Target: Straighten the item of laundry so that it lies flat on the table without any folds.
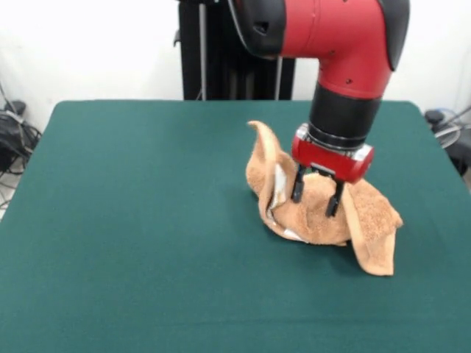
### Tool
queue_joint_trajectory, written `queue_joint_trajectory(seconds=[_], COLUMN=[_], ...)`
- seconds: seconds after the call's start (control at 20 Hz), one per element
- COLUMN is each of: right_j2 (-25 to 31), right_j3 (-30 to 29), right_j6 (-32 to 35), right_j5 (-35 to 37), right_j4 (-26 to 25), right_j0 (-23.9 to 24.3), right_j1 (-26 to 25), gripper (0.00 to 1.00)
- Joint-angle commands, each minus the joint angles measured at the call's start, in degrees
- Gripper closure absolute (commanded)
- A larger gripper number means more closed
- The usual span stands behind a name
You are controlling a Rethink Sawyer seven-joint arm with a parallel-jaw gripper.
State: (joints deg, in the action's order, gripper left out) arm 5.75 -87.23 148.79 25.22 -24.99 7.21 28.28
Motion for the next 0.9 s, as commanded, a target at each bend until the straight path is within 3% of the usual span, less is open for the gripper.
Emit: queue_joint_trajectory(seconds=[0.05, 0.5, 0.9], right_j2=[6.1, 10.9, 12.9], right_j3=[-4.9, -4.8, -6.2], right_j6=[-10.9, -21.2, -22.5], right_j5=[10.1, 21.5, 22.8], right_j4=[1.3, 1.6, 1.3], right_j0=[5.1, 13.1, 15.5], right_j1=[5.3, 13.5, 16.4], gripper=[0.0, 0.0, 0.0])
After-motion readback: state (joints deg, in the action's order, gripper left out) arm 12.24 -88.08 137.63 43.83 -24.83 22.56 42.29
